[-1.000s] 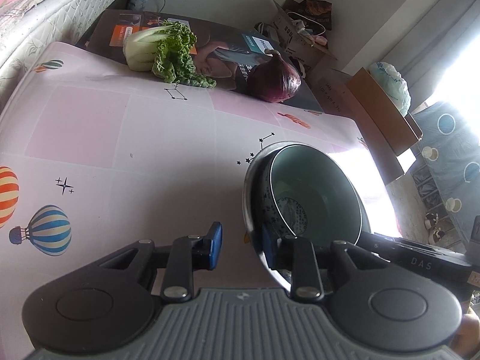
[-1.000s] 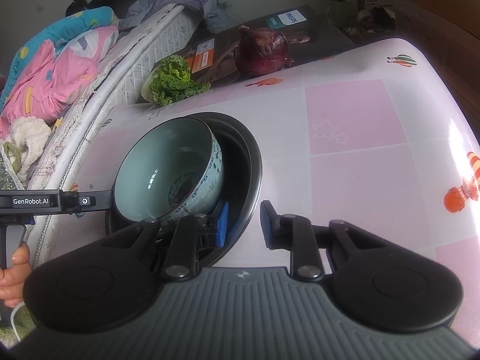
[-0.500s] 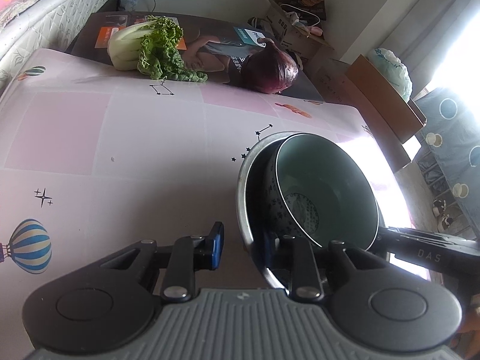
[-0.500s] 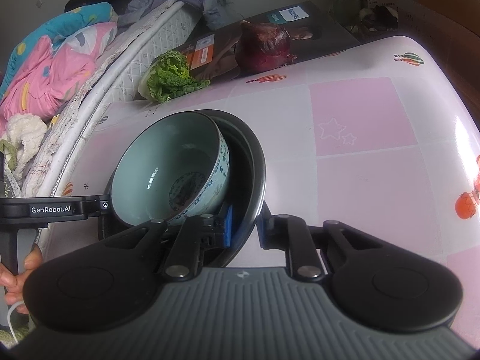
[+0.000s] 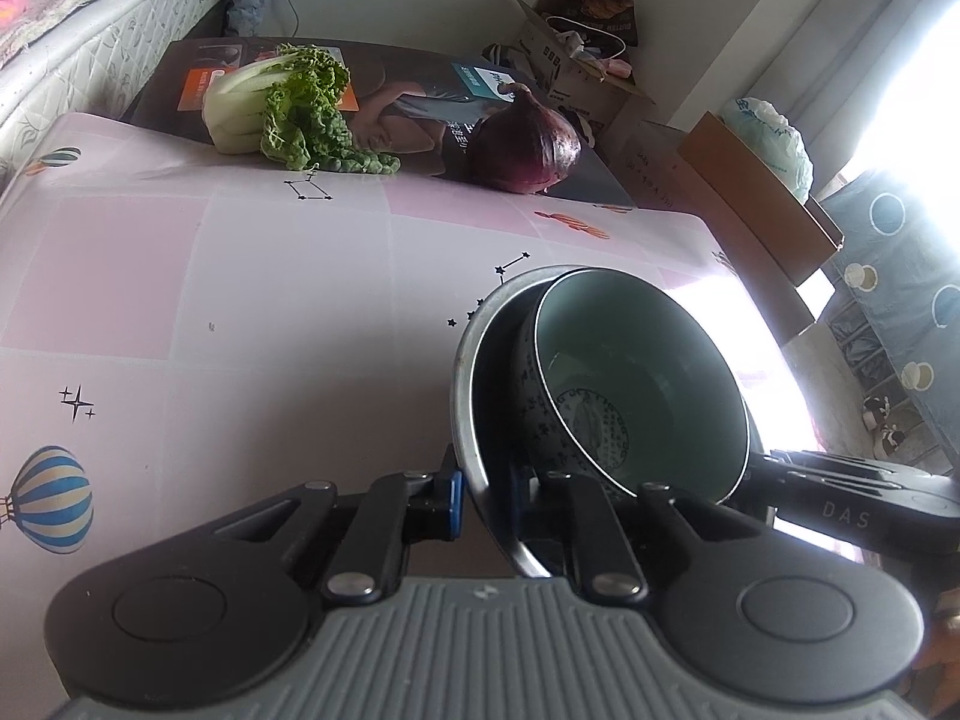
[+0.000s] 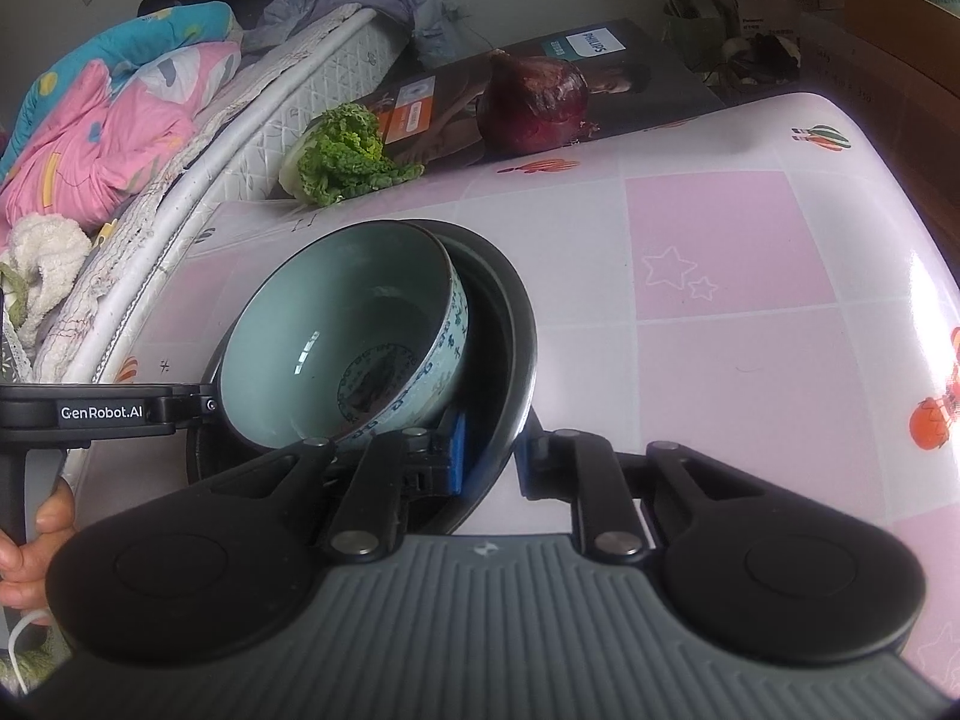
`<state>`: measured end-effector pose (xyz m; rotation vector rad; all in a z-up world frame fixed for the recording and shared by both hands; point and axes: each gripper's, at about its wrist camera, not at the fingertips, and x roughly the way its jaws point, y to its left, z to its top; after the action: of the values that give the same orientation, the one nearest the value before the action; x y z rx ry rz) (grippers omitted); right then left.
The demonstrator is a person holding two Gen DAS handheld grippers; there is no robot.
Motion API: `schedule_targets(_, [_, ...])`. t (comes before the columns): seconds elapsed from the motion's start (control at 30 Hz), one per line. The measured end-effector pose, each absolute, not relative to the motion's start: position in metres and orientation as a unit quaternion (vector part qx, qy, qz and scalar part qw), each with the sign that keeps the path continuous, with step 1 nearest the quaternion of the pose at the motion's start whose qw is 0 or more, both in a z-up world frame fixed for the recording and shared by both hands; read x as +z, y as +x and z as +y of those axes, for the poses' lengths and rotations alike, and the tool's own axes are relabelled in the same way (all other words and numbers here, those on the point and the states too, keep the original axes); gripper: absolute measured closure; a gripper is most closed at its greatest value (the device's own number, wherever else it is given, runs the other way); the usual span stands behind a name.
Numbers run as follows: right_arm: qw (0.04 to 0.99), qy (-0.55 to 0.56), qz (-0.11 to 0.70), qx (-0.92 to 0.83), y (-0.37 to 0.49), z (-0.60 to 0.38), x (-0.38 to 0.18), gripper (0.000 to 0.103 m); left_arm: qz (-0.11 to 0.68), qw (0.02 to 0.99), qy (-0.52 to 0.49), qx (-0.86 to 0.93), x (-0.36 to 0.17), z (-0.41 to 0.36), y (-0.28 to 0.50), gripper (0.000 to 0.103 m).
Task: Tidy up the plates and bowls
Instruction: 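Lift the dark basin with the green bowl using both tools, then carry the dark basin over the plate stack and lower it with both tools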
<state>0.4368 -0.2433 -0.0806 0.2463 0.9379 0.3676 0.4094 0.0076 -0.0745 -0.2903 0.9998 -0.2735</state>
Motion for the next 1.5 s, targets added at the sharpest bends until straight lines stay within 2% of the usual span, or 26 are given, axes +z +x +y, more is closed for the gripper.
schedule_targets(0.83, [0.881,0.109,0.425,0.175,0.427,-0.246,-0.059,0.088,0.458,0.866,-0.150,-0.136,-0.058,0.009,0.403,0.089])
schedule_targets(1.2, [0.893,0.102,0.402,0.176,0.398,-0.248,-0.013,0.088,0.435,0.876,-0.153,-0.141,-0.018,0.010,0.375,0.089])
schedule_targets(1.5, [0.900,0.095,0.386,0.178,0.342,-0.246,0.031,0.088,0.421,0.882,-0.156,-0.145,0.016,0.013,0.323,0.090])
